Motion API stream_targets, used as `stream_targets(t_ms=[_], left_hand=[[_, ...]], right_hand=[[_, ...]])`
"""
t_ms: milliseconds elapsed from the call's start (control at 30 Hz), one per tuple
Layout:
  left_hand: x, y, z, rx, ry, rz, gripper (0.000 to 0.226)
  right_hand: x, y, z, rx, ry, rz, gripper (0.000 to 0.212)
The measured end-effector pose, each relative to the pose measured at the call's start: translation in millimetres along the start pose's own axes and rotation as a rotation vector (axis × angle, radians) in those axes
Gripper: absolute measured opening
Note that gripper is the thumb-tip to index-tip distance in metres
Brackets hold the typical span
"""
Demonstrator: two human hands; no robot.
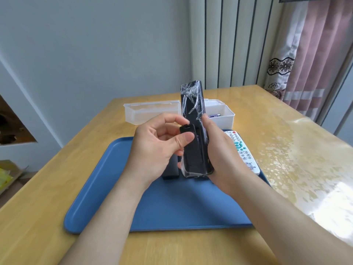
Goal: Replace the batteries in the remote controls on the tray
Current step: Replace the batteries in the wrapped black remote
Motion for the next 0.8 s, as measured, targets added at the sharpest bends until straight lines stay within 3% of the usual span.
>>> stream_targets(t_ms=[200,433,533,567,633,667,800], left_hand=[[-4,1,0,0.107,0.28,0.023,0.027],[-5,-5,14,0.361,0.476,0.076,0.028],[-3,-10,23,0.498,0.624,0.122,0.028],[-2,-11,25,0.531,0.648,0.136,0.026],[-1,-14,28,0.589,0.681,0.159,0.021],[1,-15,30,0.611,0.705,0.167,0.018],[7,-16,31,0.643,0.766,0.19,0.012]], right_hand=[[3,-5,-6,-0.03,-0.05,-0.014,0.041],[6,-5,-10,-0.074,-0.092,0.014,0.04],[10,-6,-11,-0.103,-0.086,0.002,0.072],[10,-5,-11,-0.108,-0.072,-0.007,0.065],[8,-3,-12,-0.115,-0.057,-0.001,0.024],[8,-3,-12,-0.12,-0.065,0.0,0.015],[9,-6,-18,-0.169,-0.11,0.039,0.006]])
Point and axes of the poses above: each hand's wrist, its own y-axis towards the middle knuckle, its own x-axis out of the palm, z = x × y, the point moved 8 cm from there along y, towards the middle knuckle, and after that the axes turned 3 degrees about -y, right-handed, at the moved point
